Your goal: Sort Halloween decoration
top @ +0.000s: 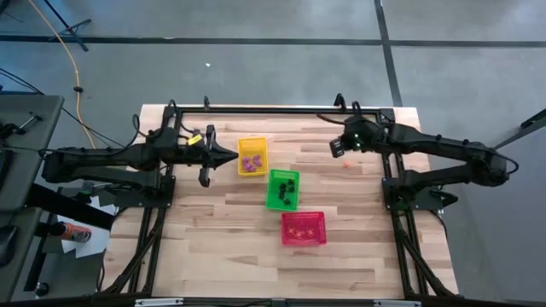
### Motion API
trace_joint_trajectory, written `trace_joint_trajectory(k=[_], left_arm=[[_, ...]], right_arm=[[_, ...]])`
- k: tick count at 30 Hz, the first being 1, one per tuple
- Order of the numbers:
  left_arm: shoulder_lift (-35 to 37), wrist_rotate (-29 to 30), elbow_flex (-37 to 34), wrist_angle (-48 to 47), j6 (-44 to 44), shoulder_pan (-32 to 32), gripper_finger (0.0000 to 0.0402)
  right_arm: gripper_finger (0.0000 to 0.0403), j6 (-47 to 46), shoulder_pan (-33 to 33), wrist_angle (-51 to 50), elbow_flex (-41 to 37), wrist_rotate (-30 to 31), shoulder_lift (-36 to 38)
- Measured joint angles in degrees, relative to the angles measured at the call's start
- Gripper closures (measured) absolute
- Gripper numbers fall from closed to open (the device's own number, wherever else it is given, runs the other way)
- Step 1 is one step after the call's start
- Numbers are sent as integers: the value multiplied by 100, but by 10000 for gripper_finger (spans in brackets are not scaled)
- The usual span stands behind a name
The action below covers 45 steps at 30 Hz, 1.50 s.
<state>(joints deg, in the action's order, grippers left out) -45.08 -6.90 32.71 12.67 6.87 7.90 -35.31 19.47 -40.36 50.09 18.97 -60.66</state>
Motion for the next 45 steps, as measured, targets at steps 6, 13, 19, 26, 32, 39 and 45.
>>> trace_joint_trajectory(k=[6,13,19,26,32,39,45], left_arm=[[0,0,0,-132,0,0,399],[0,0,0,-132,-1,0,399],[0,0,0,-130,-1,0,399],[0,0,0,-127,0,0,399],[0,0,0,-127,0,0,399],[0,0,0,-130,10,0,399],[0,0,0,-258,44,-2,399]], right_arm=[[348,-845,299,-318,-740,-324,2],[248,-1941,344,-140,-1808,-398,-4],[221,-2710,660,371,-2460,-589,-4],[234,-2792,817,1325,-2741,-849,-17],[249,-2791,830,1360,-2743,-957,-258],[254,-2922,830,1833,-2733,-1051,-785],[258,-2916,828,1873,-2726,-1021,-879]])
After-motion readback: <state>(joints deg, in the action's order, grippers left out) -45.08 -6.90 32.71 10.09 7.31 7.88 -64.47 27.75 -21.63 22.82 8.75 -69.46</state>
